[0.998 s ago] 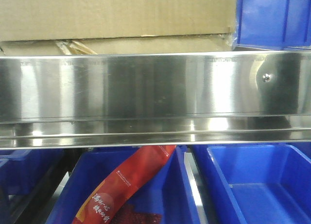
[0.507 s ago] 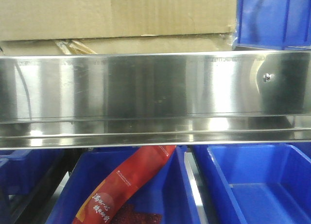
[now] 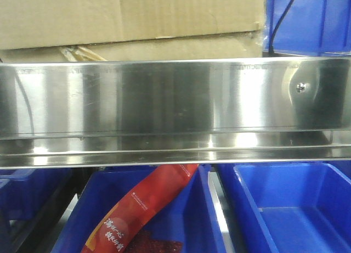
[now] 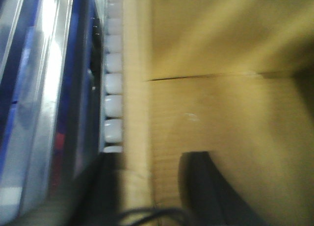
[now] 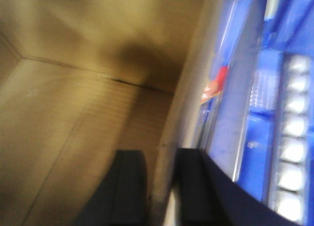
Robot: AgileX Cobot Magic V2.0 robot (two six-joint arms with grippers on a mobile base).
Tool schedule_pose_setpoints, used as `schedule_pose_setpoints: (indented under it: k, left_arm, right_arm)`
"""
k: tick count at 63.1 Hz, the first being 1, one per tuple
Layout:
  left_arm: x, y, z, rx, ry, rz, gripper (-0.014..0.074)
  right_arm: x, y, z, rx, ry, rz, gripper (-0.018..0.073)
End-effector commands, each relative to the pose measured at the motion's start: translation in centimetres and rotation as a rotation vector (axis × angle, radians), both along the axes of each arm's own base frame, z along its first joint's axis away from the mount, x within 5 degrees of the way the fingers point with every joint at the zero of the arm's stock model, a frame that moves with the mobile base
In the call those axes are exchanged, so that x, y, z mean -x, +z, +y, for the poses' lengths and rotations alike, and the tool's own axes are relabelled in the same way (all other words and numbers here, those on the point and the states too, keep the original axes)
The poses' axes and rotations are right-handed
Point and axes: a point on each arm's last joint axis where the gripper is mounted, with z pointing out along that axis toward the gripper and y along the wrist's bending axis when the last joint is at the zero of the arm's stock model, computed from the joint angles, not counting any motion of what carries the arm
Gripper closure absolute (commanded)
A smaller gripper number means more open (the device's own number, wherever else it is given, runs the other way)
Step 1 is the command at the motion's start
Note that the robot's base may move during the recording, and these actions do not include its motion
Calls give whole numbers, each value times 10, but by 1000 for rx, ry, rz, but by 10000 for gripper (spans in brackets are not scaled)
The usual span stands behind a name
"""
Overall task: Grab carton from right shelf to conveyor
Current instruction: 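Lift the carton with both grippers and pull it off the shelf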
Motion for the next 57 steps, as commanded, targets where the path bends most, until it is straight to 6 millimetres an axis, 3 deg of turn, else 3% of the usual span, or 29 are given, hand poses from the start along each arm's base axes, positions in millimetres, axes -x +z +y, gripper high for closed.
schedule_pose_setpoints:
  k: [1,12,21,34,42,51,57]
  left_arm:
    - [1,4,0,1,-14,-16,594]
    - [7,8,1,-1,-10,7,610]
    - [24,36,2,14,-12,-62,610]
    - [71,96,7,45,-20,-243,610]
    - [103,119,6,66,-42,-314,611]
    - [133,126,1,42,-72,-334,613]
    - [147,118,-5,36,-105,-302,613]
  right_arm:
    - [1,2,-2,5,4,-9,620]
    - [3,7,-3,15,0,-19,627]
    - [13,30,-7,-8,-2,-87,627]
    - [60,85,-21,-65,-1,-215,627]
    - [88,109,-31,-87,1,-271,627]
    - [112,118,-41,-90,1,-279,627]
    - [127,118,-47,-85,1,-266,627]
